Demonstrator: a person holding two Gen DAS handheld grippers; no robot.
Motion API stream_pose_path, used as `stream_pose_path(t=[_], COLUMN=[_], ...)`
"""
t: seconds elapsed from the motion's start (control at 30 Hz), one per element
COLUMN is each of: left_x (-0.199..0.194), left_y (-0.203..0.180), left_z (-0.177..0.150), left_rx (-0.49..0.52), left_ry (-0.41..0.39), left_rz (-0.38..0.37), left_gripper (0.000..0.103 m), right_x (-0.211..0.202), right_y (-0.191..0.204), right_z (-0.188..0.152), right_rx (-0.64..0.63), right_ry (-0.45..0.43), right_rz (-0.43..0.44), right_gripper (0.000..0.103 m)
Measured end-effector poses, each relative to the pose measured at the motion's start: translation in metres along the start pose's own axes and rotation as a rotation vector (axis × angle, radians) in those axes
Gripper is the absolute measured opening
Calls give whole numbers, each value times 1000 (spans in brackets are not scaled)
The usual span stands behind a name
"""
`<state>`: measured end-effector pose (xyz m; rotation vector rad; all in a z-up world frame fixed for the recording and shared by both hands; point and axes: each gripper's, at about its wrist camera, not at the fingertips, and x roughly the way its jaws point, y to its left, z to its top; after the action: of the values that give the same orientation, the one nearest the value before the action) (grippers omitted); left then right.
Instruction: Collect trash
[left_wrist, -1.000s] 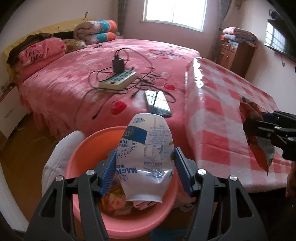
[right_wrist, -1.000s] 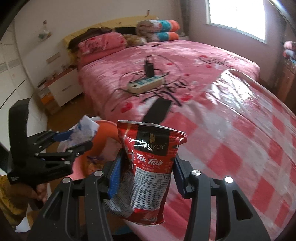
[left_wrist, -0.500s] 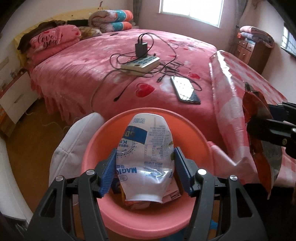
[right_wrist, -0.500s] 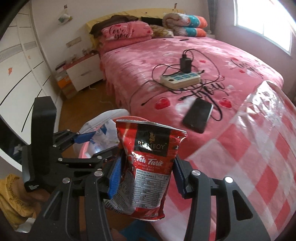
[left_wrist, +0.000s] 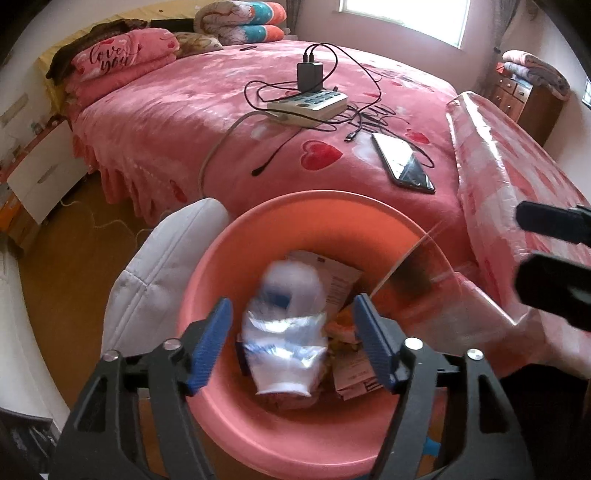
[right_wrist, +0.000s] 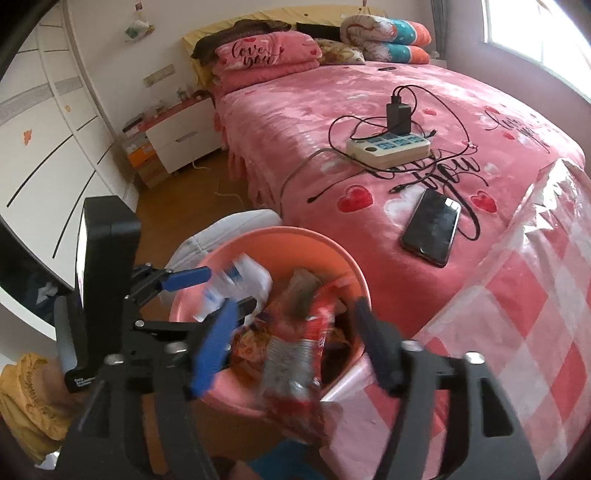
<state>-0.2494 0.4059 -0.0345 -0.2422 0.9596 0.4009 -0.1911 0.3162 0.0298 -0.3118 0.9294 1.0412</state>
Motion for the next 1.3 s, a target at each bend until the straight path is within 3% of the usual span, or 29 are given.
stream_pose_path(t=[0.13, 0.33, 0.57, 1.03, 1.3], left_x=[-1, -13, -30, -69, -85], left_y=[-1, -17, -47, -148, -214], left_z=[2, 10, 27, 60, 66], left_rx=[5, 47, 86, 218, 296], left_ry=[-2, -36, -90, -217, -255], left_rz=[27, 79, 67, -43, -111], left_gripper=[78, 83, 84, 89, 89], right_x=[-12, -36, -68, -158, -204], right_y=[-7, -25, -57, -137, -176], right_z=[-2, -9, -18, -64, -106], right_rx=[15, 49, 122, 316, 430], right_ry=[-33, -94, -151, -301, -370], right_rz=[-36, -111, -193, -401, -474], right_gripper=[85, 86, 86, 86, 86])
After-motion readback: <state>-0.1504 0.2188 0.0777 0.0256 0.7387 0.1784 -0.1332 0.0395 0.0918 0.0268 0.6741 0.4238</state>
